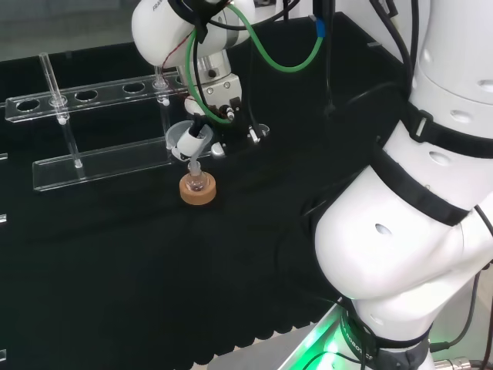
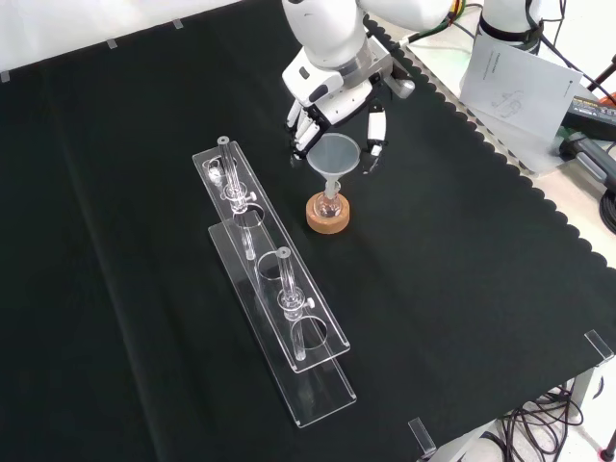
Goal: Place the funnel on the round-bottom flask.
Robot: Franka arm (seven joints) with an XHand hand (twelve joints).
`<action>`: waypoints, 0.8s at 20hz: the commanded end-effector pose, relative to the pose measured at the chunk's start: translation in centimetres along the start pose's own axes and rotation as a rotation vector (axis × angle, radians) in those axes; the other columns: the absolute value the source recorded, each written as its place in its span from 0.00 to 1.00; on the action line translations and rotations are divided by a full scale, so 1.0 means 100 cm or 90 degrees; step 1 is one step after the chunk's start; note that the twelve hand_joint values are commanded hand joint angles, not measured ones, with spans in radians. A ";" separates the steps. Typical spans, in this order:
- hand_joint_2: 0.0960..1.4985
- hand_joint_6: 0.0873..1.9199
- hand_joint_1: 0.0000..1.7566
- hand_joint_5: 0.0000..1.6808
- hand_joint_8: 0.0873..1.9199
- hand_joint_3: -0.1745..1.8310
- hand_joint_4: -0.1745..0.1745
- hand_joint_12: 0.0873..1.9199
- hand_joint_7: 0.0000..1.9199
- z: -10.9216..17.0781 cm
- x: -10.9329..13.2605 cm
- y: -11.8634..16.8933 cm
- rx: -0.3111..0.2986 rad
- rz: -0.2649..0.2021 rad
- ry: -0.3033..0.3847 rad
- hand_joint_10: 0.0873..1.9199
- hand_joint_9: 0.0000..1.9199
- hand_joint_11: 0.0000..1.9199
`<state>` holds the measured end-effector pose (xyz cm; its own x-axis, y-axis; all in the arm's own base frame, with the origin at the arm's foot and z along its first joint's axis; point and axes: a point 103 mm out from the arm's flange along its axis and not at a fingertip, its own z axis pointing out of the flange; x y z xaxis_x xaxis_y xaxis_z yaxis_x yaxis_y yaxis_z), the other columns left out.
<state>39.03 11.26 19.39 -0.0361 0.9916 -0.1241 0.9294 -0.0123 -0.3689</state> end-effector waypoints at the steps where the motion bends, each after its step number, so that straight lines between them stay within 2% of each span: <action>1: 0.50 0.23 0.38 0.28 0.38 0.33 0.32 0.63 0.29 0.002 0.002 0.002 0.007 0.004 -0.008 0.26 0.43 0.32; 10: 0.50 0.19 0.37 0.25 0.37 0.32 0.31 0.65 0.21 0.010 -0.015 0.003 0.020 0.001 0.009 0.28 0.36 0.27; 14: 0.49 0.15 0.36 0.23 0.37 0.32 0.30 0.66 0.18 0.013 -0.013 0.004 0.027 -0.005 0.019 0.30 0.33 0.25; 16: 0.48 0.12 0.35 0.23 0.37 0.32 0.30 0.67 0.16 0.015 -0.011 0.004 0.028 0.002 0.020 0.31 0.32 0.24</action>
<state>38.97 9.84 18.32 -0.0349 0.9942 -0.1013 0.9139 -0.0093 -0.4058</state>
